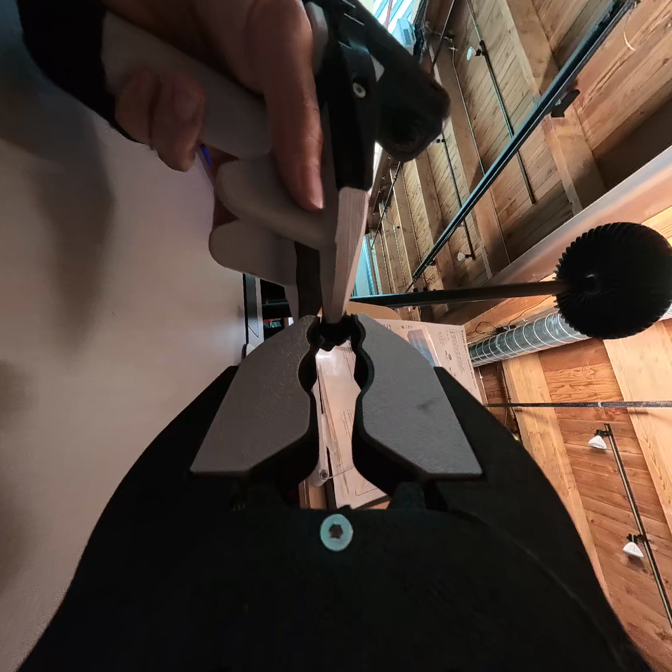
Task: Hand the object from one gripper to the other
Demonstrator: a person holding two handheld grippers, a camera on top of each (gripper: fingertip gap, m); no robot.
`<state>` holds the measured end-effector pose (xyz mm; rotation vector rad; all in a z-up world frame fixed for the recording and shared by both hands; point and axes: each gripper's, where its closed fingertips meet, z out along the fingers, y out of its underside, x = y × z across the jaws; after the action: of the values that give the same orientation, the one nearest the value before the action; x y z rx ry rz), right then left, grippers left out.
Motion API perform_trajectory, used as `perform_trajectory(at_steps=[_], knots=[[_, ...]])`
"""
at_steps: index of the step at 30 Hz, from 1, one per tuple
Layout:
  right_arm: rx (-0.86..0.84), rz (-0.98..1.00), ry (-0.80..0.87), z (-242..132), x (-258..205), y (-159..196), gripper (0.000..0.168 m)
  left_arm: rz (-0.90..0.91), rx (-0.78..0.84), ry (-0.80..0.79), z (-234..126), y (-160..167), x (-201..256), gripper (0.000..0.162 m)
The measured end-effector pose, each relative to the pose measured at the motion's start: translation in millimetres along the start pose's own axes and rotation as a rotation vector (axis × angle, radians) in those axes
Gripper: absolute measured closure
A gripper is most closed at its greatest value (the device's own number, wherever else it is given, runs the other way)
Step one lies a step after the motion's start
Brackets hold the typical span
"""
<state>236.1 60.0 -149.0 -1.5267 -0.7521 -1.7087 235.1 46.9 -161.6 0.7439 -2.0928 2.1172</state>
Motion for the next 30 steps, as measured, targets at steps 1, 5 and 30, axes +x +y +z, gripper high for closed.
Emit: perform_trajectory(at_steps=[1,5,30], knots=[[0.001,-0.004,-0.004,0,-1,-1,0.152,0.011,-0.007,-0.004,0,1,0,0.128],[0.012,-0.007,-0.019,0,-4,-2,0.153,0.053,-0.038,0.017,2,5,5,0.142],[-0.088,0.794,0.141,-50,52,102,0.150,0.197,0.116,-0.299,-27,-20,-36,0.147]])
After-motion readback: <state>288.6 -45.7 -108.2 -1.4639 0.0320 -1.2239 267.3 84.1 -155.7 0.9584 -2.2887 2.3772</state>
